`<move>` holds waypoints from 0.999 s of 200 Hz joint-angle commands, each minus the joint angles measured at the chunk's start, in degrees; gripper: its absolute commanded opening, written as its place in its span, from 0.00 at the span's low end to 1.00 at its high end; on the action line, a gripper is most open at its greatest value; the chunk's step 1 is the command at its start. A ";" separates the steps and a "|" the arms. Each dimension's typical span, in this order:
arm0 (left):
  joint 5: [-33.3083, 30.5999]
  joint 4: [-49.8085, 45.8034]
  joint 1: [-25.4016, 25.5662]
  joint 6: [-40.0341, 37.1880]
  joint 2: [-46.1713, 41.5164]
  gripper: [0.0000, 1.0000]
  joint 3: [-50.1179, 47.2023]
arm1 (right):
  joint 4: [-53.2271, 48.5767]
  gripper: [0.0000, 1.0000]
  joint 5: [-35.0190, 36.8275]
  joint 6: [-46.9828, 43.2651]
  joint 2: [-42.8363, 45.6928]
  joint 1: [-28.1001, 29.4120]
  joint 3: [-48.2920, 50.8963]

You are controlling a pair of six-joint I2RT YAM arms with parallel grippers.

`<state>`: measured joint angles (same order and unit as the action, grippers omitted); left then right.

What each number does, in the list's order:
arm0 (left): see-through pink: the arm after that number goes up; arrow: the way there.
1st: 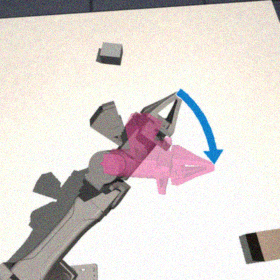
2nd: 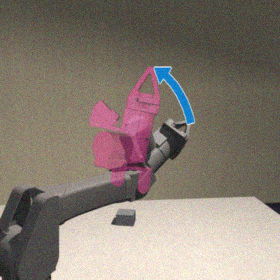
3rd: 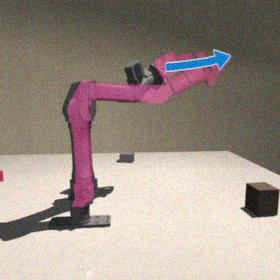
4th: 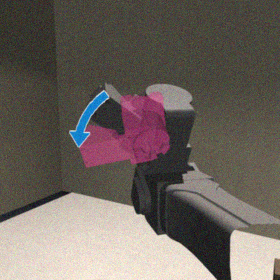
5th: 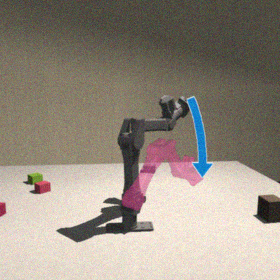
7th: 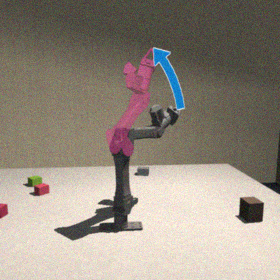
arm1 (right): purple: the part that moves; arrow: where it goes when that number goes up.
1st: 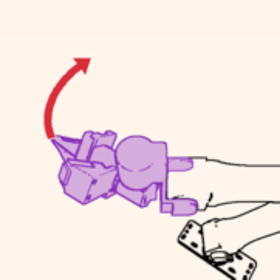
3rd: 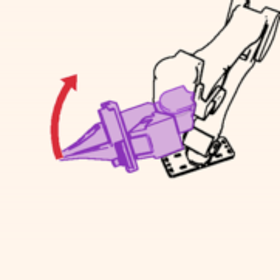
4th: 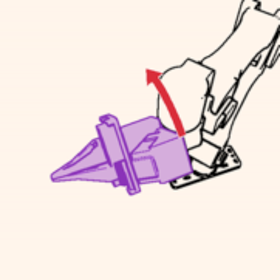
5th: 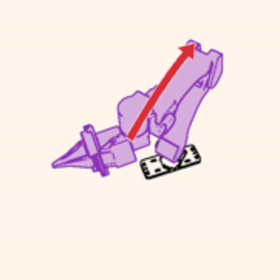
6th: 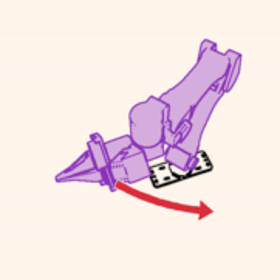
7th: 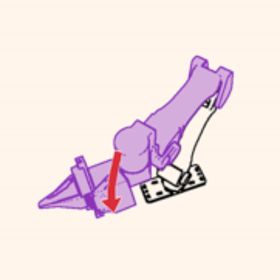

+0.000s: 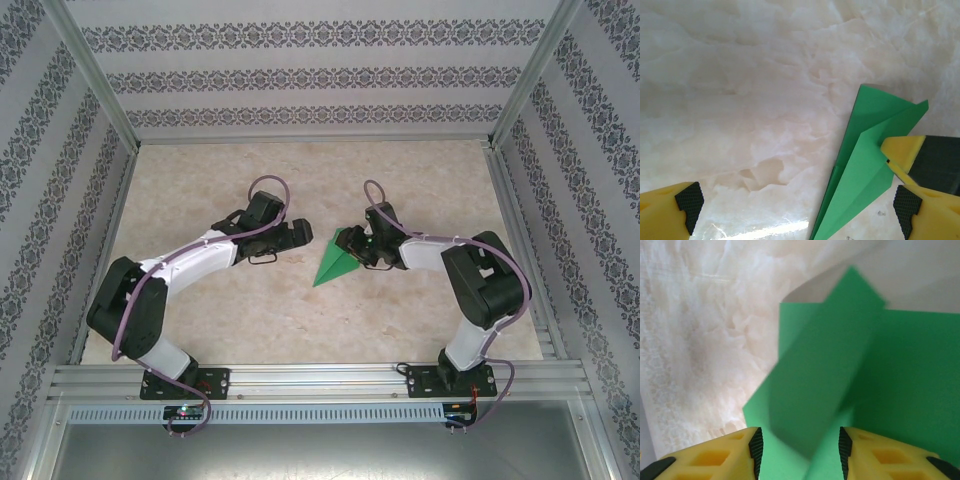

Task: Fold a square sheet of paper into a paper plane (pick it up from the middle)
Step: Pick up the paper from the center of the table.

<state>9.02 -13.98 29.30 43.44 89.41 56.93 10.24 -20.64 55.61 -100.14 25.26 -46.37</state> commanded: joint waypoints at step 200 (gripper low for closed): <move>38.20 38.96 -7.68 24.09 -8.57 1.00 -15.44 | 40.04 0.11 -23.58 23.87 3.20 -0.90 -2.94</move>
<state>43.33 14.11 22.00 62.67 80.20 41.82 41.52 -40.58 73.30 -94.50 23.79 -47.94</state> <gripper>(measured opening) 0.999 0.102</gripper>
